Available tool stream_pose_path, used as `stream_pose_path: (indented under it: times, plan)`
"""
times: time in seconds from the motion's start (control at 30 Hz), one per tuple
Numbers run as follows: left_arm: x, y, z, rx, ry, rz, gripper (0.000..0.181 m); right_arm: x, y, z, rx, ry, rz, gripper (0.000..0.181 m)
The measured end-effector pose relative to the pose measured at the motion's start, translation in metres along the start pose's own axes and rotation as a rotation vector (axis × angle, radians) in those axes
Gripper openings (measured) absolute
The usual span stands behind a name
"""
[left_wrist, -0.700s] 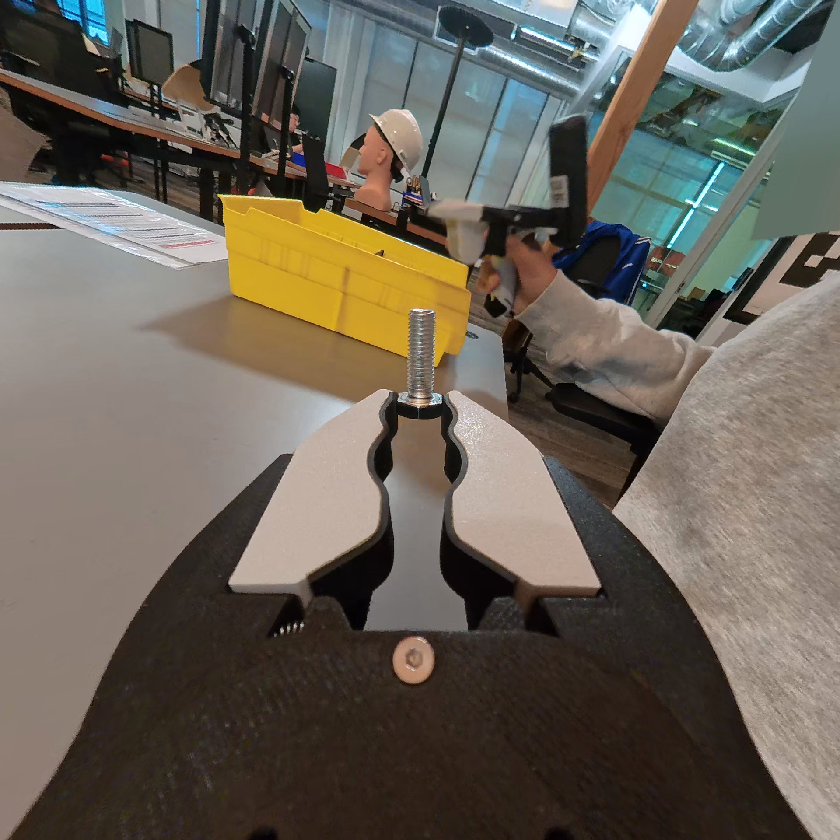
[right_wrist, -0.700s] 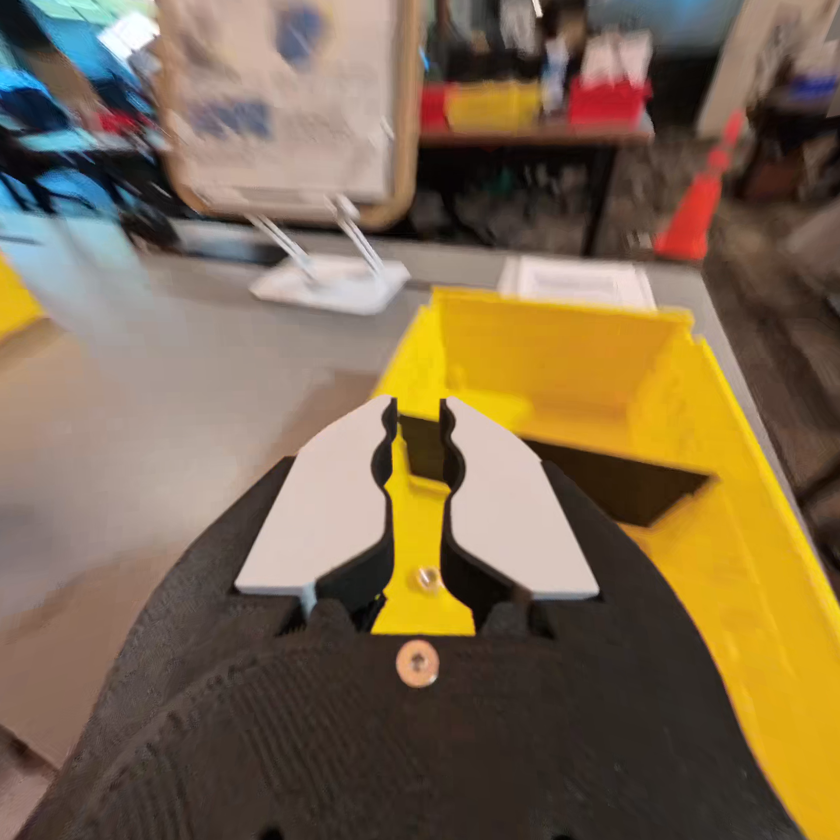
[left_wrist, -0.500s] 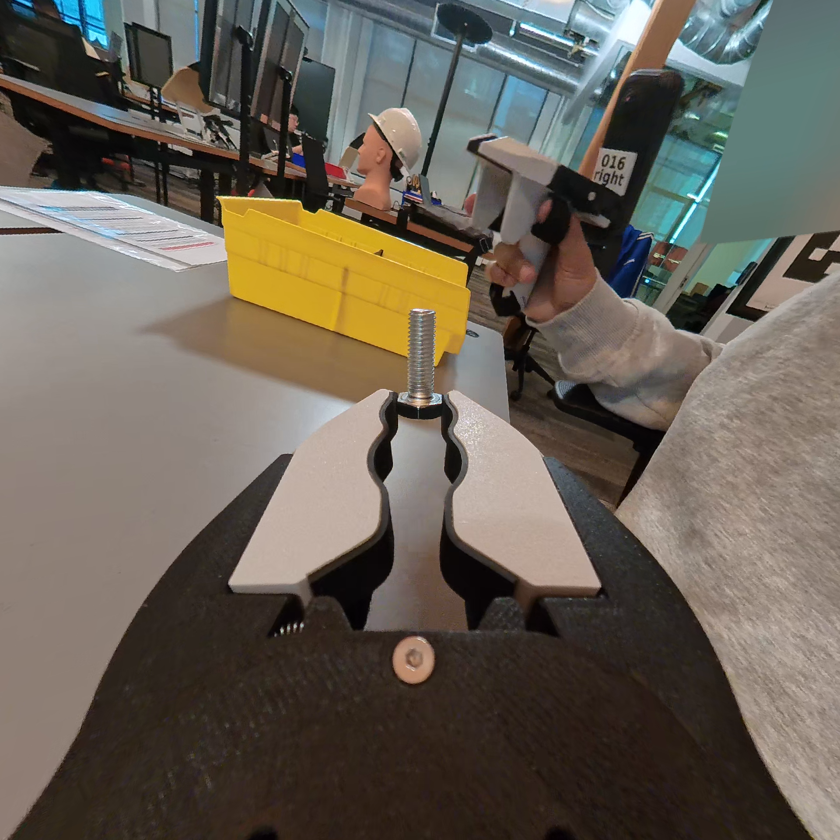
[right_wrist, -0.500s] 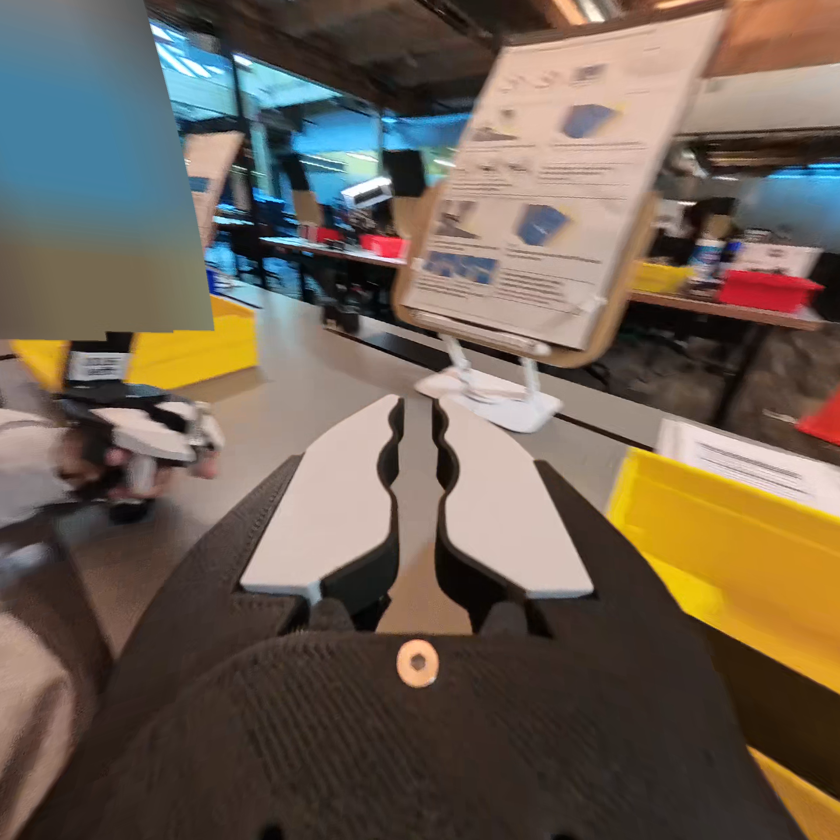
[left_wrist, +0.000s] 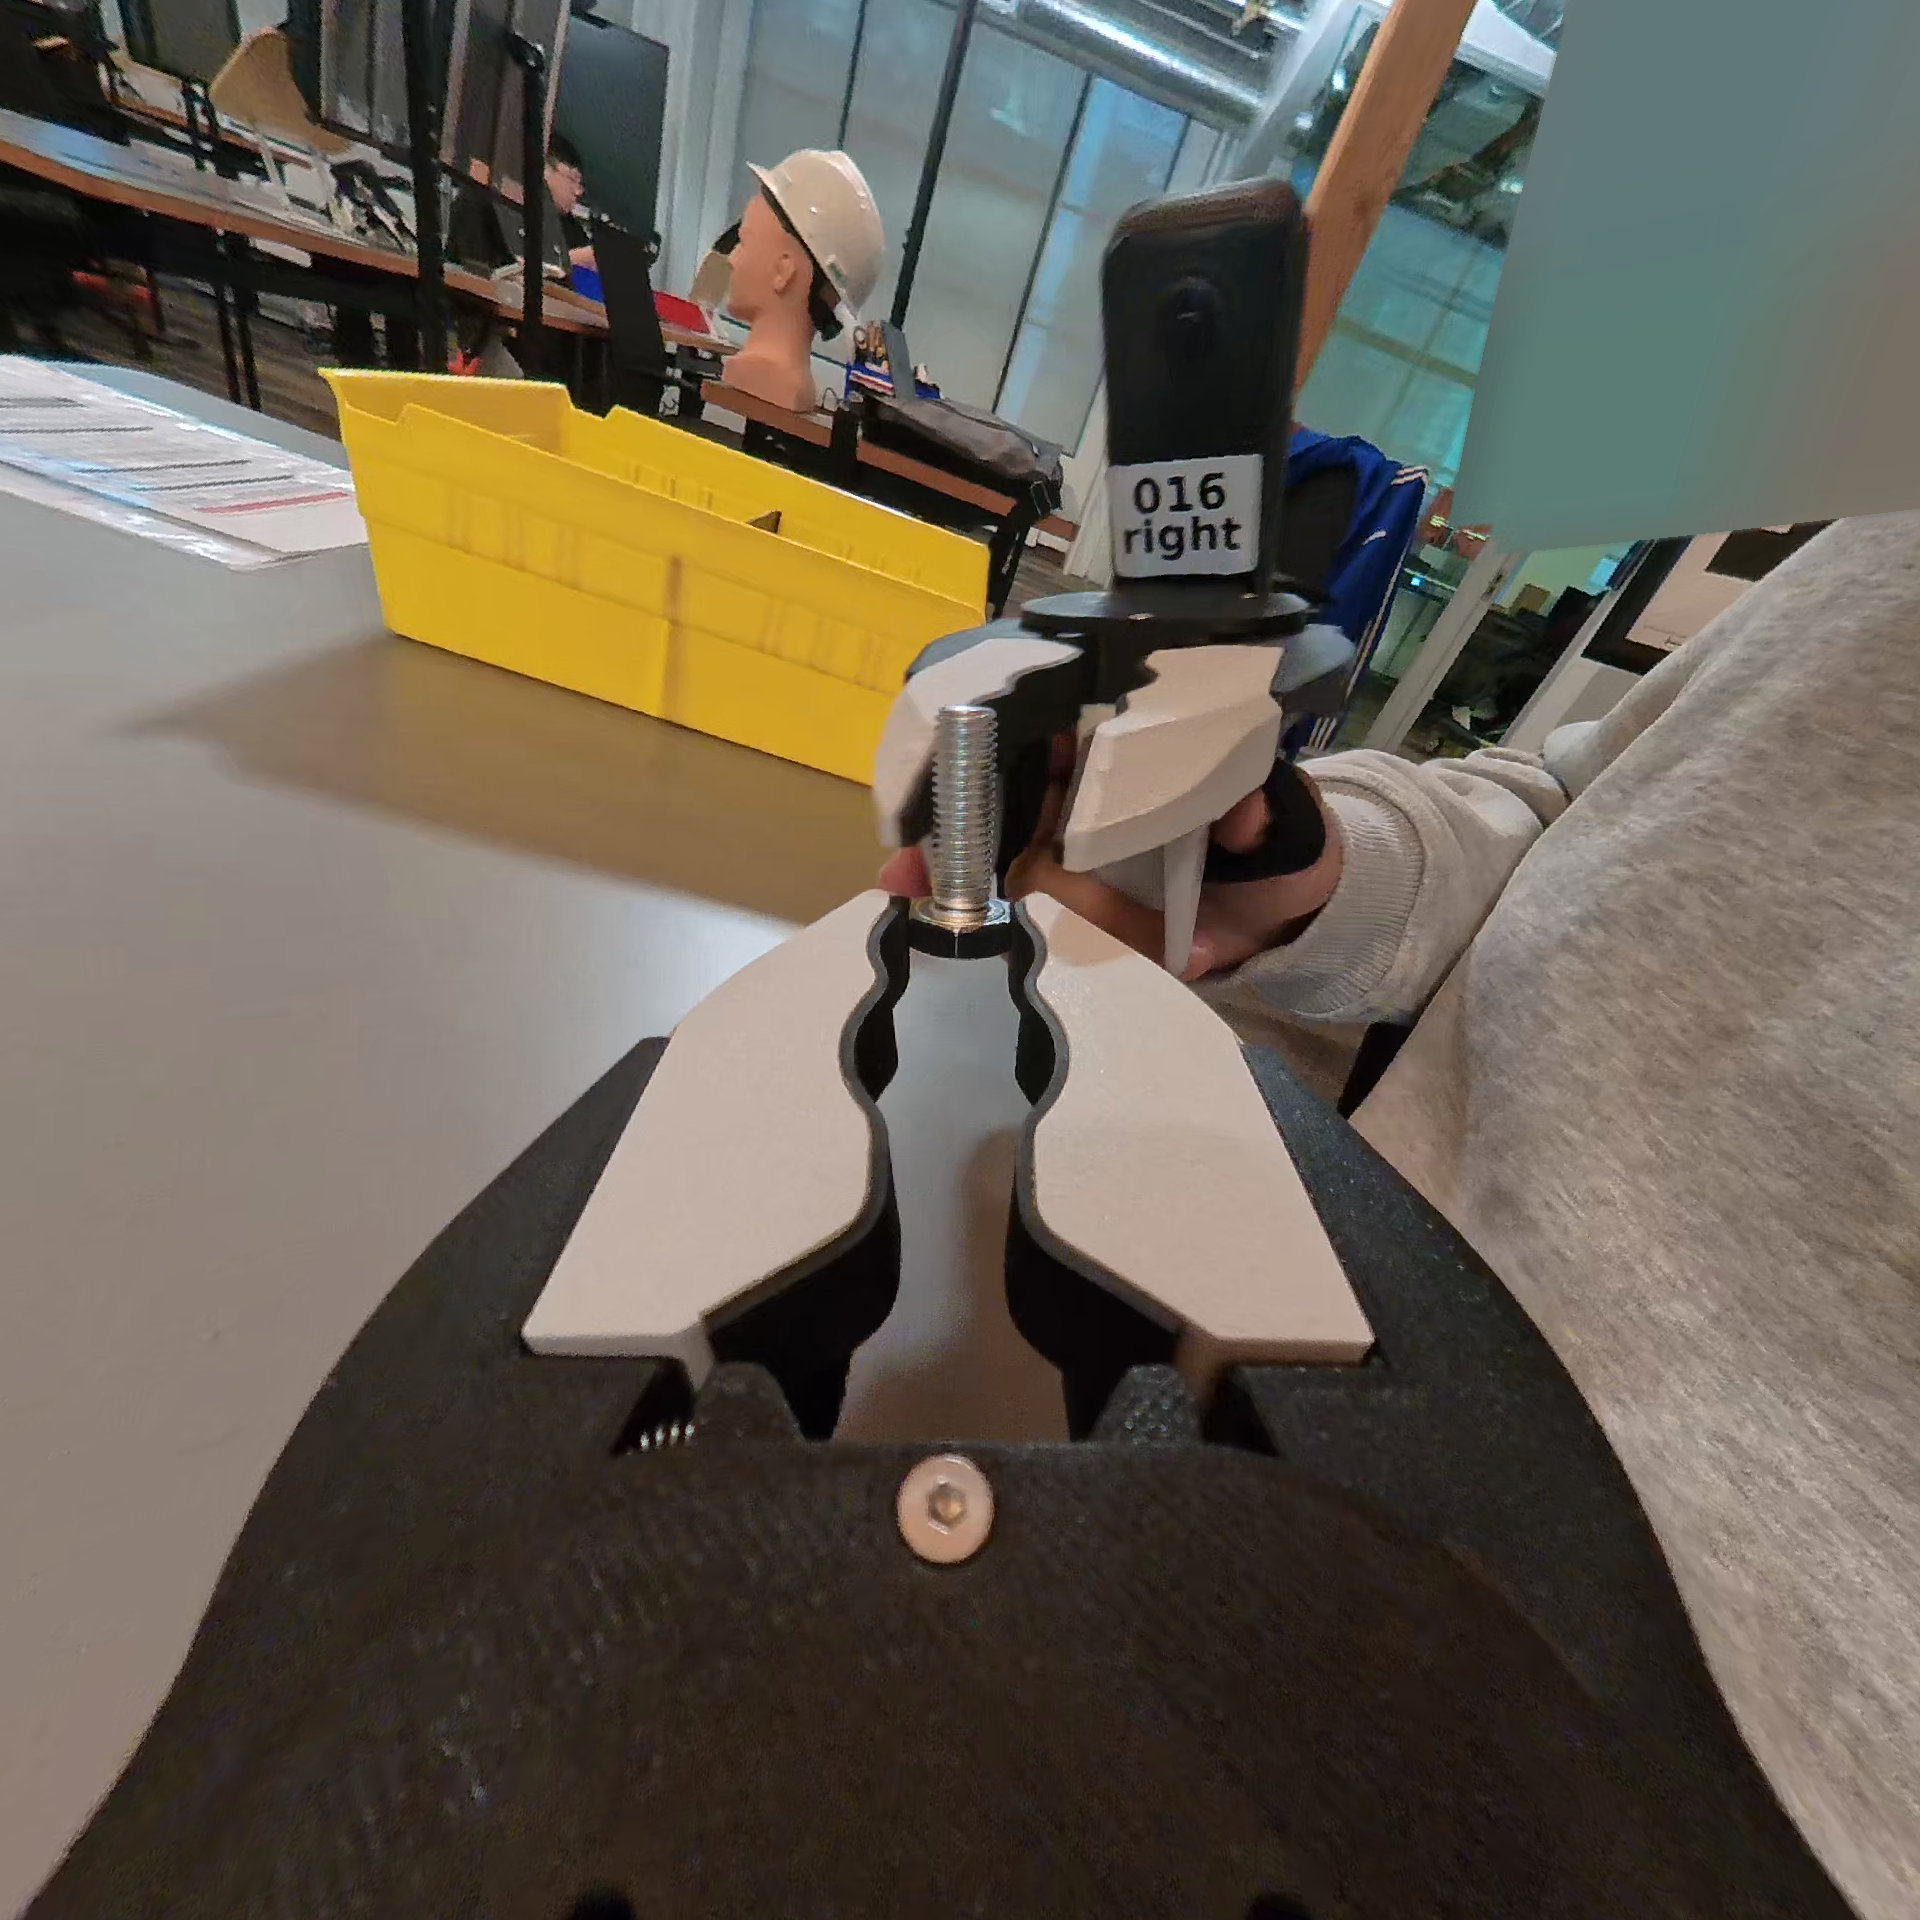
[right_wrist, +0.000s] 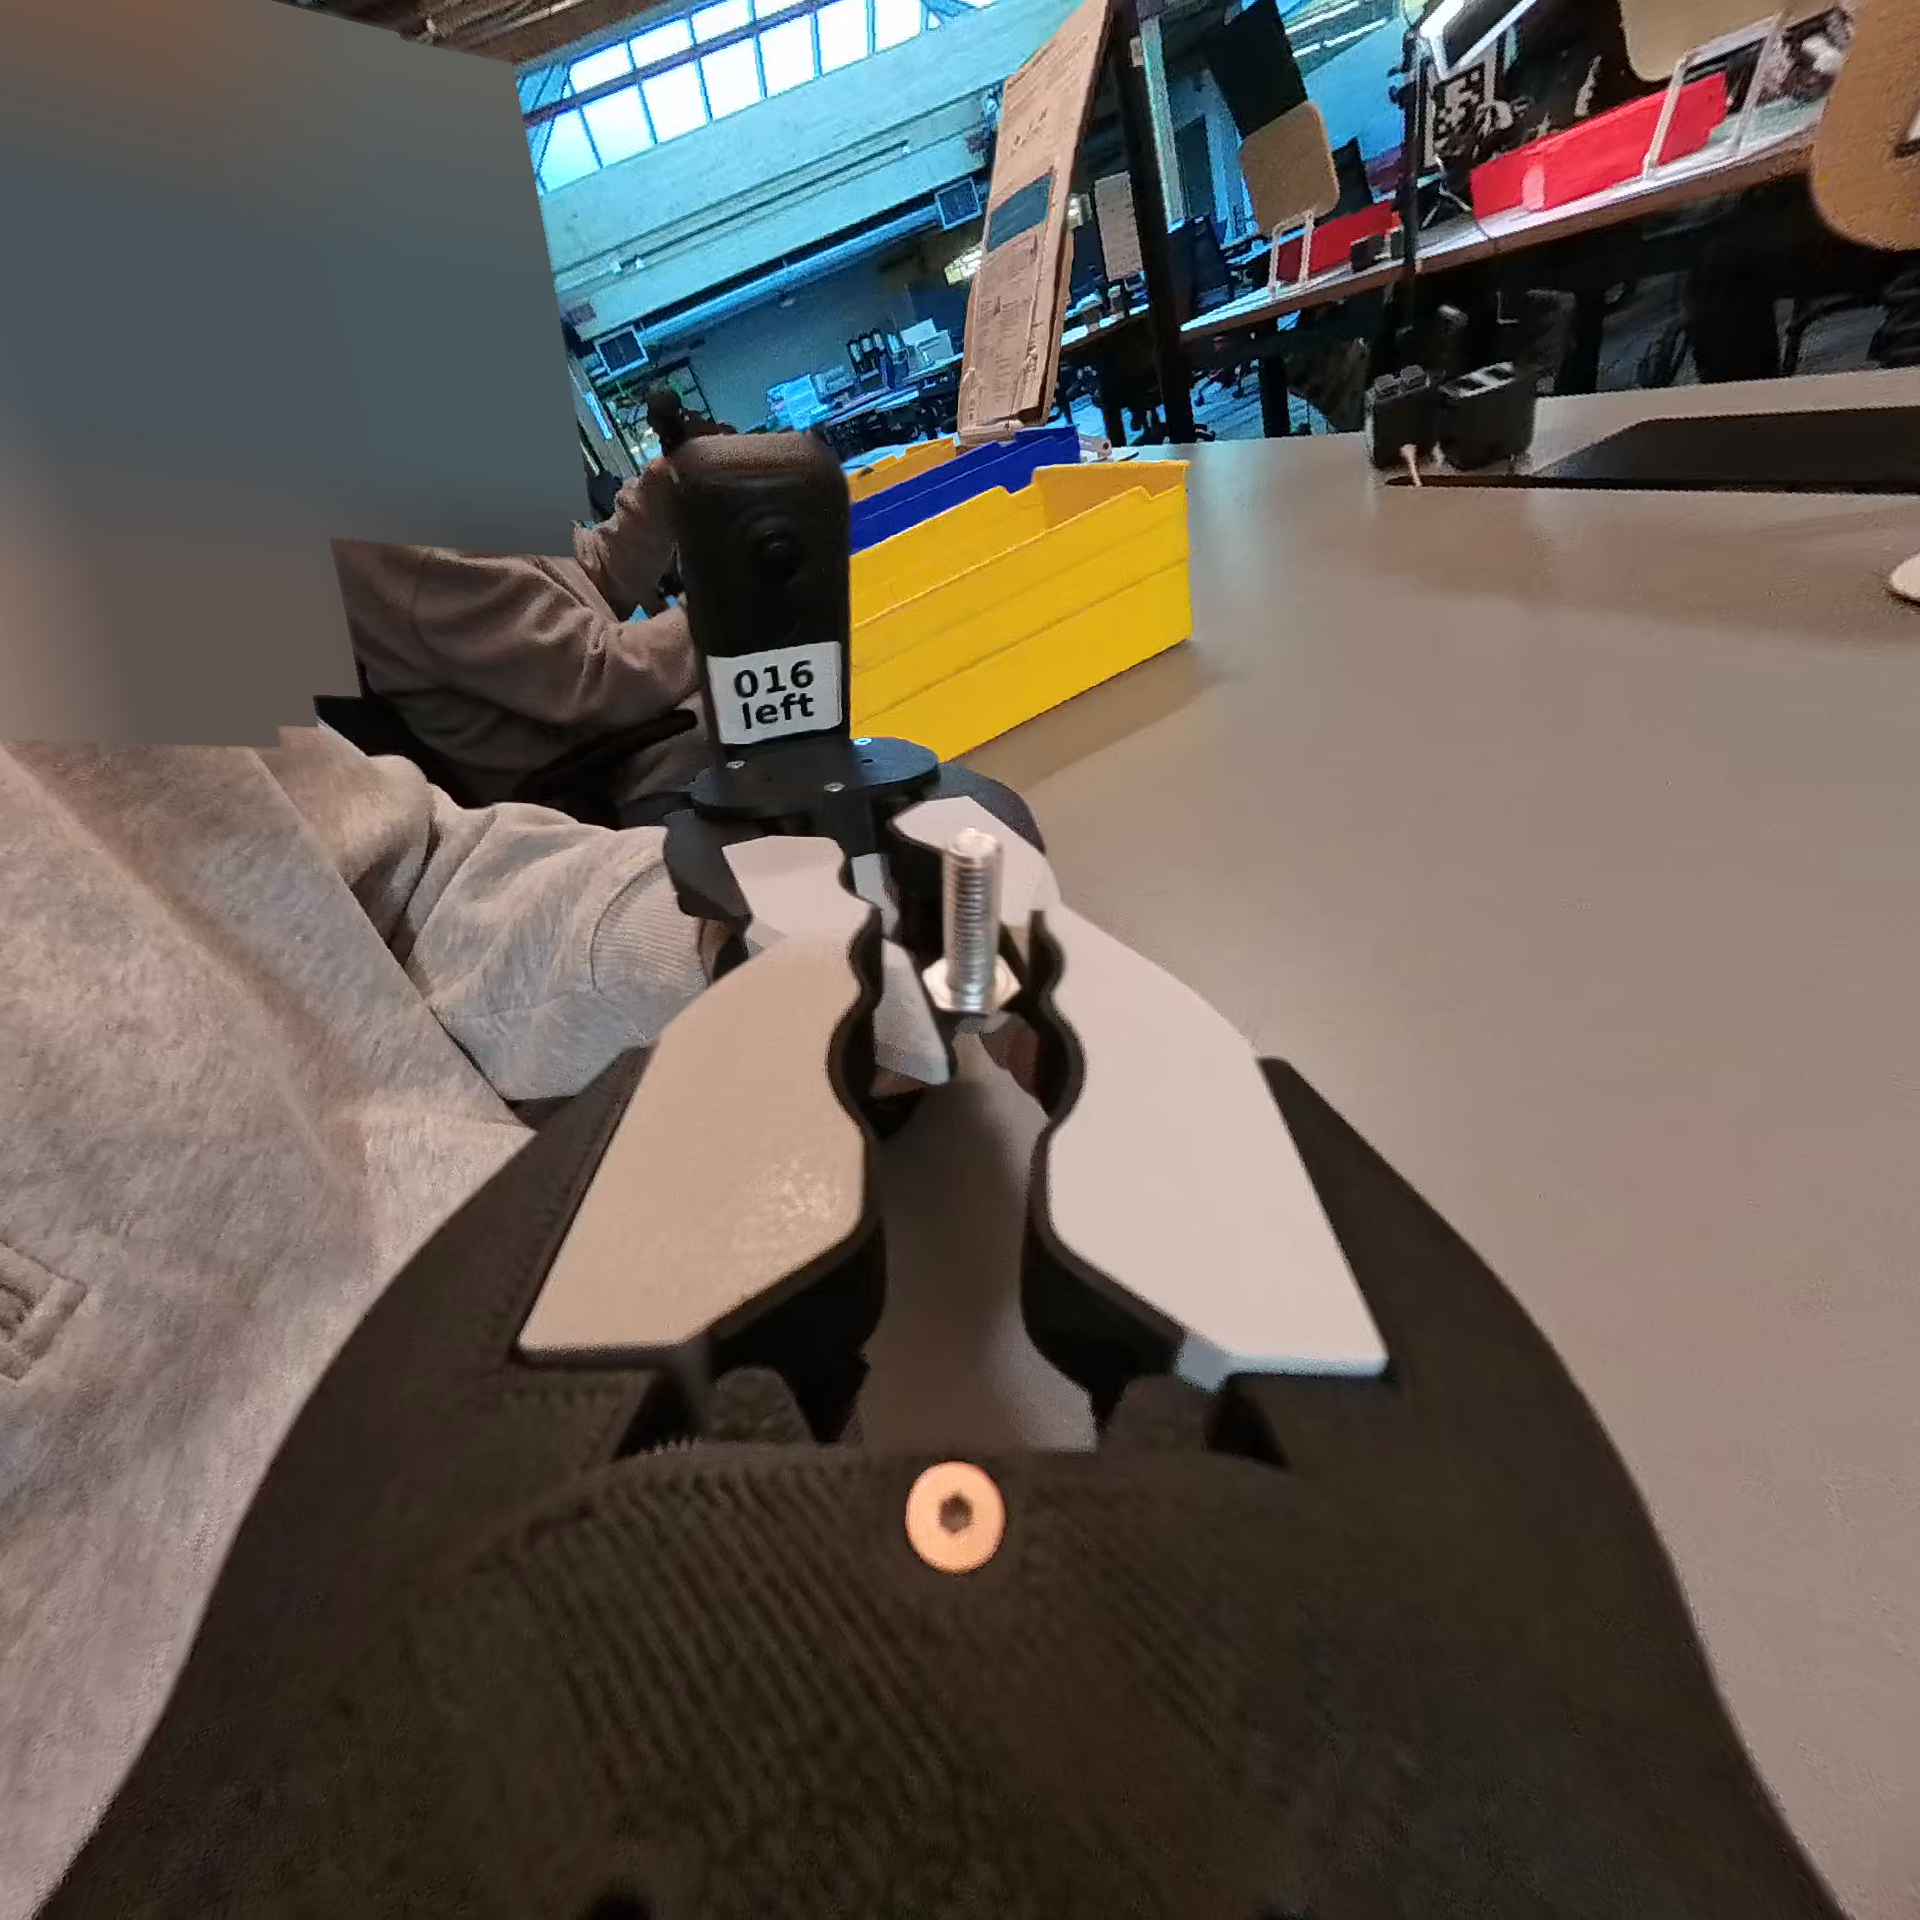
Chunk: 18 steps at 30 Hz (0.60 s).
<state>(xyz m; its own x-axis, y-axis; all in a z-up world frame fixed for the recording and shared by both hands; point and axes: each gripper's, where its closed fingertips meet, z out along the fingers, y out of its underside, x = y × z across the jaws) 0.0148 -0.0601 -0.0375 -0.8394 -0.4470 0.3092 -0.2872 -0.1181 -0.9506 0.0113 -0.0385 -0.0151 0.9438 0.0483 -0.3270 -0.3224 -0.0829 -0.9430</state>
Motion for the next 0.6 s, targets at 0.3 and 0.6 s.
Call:
stream_pose_path:
  times: [0.3, 0.6]
  plan:
    - [0.008, 0.0, 0.002, 0.003, 0.059, -0.092, 0.019, 0.0, -0.002, -0.003, 0.003, 0.014, 0.011, 0.01]
    - [0.01, 0.003, 0.002, -0.023, 0.058, -0.049, 0.024, 0.003, -0.014, -0.01, 0.051, 0.03, 0.012, 0.009]
